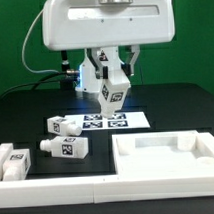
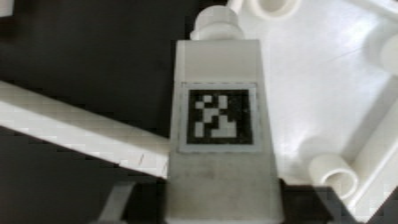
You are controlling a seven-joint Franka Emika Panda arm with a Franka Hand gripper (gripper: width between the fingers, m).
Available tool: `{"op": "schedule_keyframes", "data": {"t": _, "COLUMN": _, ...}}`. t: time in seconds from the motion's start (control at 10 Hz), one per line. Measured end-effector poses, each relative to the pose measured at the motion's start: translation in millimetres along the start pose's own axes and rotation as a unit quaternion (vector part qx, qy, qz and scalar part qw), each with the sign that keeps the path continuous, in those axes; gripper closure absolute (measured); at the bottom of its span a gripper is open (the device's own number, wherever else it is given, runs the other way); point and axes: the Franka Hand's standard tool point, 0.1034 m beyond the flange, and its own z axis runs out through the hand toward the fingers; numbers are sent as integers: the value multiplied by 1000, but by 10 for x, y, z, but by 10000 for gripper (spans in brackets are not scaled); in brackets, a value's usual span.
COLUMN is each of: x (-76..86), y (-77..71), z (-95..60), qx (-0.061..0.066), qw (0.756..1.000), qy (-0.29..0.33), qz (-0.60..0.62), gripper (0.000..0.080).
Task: Assemble one leg
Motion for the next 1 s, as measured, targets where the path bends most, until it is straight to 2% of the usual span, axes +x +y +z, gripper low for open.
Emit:
{"op": "schedule_keyframes", "data": {"t": 0.1, "x": 49, "y": -150, "z": 66, "qx": -6, "qw": 999, "qy": 32, "qz": 19, "gripper": 515}}
{"op": "schedule_keyframes", "data": {"t": 0.2, "x": 187, "y": -340, "z": 86, "qx": -11, "qw": 997, "qy": 69, "qz": 23, "gripper": 515}}
{"op": "schedule_keyframes", "data": {"t": 0.3, "x": 388, "y": -477, "z": 30, "qx": -9, "qw": 995, "qy": 98, "qz": 35, "gripper": 515}}
{"op": "schedule_keyframes", "data": {"t": 0.4, "x": 693, "y": -596, "z": -46, "qx": -24, "qw": 987, "qy": 153, "qz": 40, "gripper": 515}}
{"op": "schedule_keyframes", "data": {"t": 0.5, "x": 794, "y": -621, "z": -39, "qx": -44, "qw": 980, "qy": 190, "qz": 35, "gripper": 515}}
{"op": "schedule_keyframes", "data": {"t": 0.7, "x": 704, "y": -406, "z": -49, "qx": -87, "qw": 967, "qy": 236, "qz": 31, "gripper": 515}}
{"op": "schedule_keyframes", "data": {"t": 1.0, "x": 676, "y": -429, "z": 2, "qx": -85, "qw": 968, "qy": 235, "qz": 33, "gripper": 515}}
